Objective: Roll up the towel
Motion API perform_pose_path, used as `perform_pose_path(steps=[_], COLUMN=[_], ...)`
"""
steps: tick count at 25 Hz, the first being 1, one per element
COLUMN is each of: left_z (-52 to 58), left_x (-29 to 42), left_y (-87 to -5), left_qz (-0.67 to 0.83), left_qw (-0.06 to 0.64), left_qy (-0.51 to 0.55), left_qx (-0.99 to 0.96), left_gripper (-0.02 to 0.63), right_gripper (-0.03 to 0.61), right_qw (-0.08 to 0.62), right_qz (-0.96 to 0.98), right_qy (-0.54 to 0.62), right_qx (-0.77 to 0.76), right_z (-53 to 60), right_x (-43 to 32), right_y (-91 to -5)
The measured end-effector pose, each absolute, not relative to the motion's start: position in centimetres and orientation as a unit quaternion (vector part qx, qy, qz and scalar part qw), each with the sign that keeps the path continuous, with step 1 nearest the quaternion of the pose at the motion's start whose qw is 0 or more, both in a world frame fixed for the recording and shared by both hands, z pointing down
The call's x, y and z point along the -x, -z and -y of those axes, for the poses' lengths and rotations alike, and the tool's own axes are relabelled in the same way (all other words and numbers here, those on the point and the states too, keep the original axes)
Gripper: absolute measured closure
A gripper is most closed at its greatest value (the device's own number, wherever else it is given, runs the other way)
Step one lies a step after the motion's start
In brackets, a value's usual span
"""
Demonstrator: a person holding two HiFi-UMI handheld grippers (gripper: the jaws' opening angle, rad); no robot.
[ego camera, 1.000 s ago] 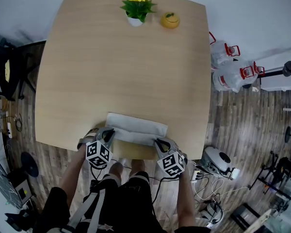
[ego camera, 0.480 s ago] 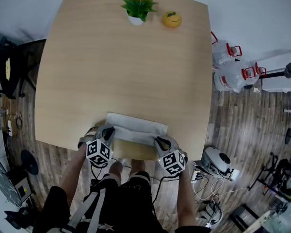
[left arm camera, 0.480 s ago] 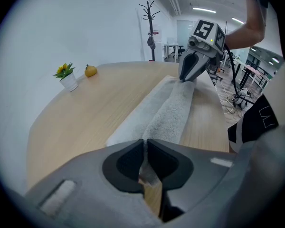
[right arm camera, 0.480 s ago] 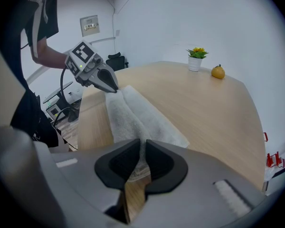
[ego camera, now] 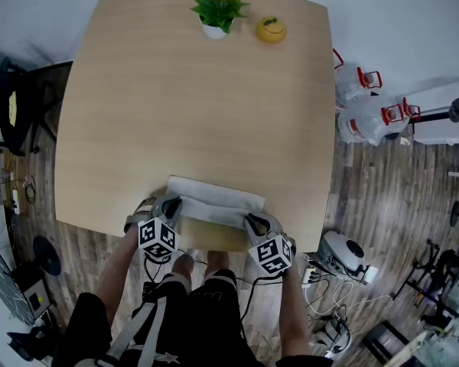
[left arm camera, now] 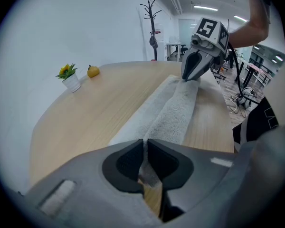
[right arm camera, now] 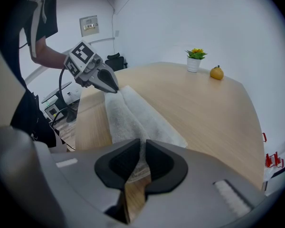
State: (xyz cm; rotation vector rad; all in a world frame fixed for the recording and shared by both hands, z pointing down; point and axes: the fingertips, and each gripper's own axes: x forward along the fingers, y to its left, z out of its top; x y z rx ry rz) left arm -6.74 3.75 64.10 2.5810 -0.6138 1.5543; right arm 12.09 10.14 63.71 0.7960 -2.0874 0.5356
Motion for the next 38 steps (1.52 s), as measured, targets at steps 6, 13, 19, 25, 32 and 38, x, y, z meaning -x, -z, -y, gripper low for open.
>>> perform_pose_path(steps=[6, 13, 19, 25, 32, 38], left_z=[-3.0, -2.3, -3.3, -5.2, -7.0, -8.5], left_x=[6.9, 7.6, 8.3, 8.7, 9.5, 10.3], left_y=[-63.5, -61.7, -59.9, -57.8, -54.6, -51.8], left_qz=[0.223, 0.276, 0.281, 0.286, 0.299, 0.329], left_qw=[0.029, 0.032, 0.024, 0.002, -0.035, -0.046], left_qy=[-0.490, -0.445, -0.431, -0.419, -0.394, -0.358], left_qx=[-0.842, -0.851, -0.857, -0.862, -0.869, -0.873], left_gripper=[0.547, 0.441, 0.391, 0.391, 0.400, 0.528], right_gripper=[0.469, 0.321, 0.301, 0.301, 0.332, 0.485], right_qw=[0.409, 0.392, 0.385, 0.379, 0.357, 0.310], right_qz=[0.826, 0.819, 0.819, 0.815, 0.802, 0.777], right_qy=[-0.183, -0.161, -0.152, -0.137, -0.099, -0.081], right_qx=[-0.342, -0.386, -0.397, -0.416, -0.469, -0.542], right_z=[-9.6, -9.5, -10.8, -12.6, -14.0, -15.7], right_x=[-12.6, -13.5, -13.0, -12.1, -11.9, -11.9], right_y=[-63.1, -61.8, -60.2, -58.4, -55.0, -51.3])
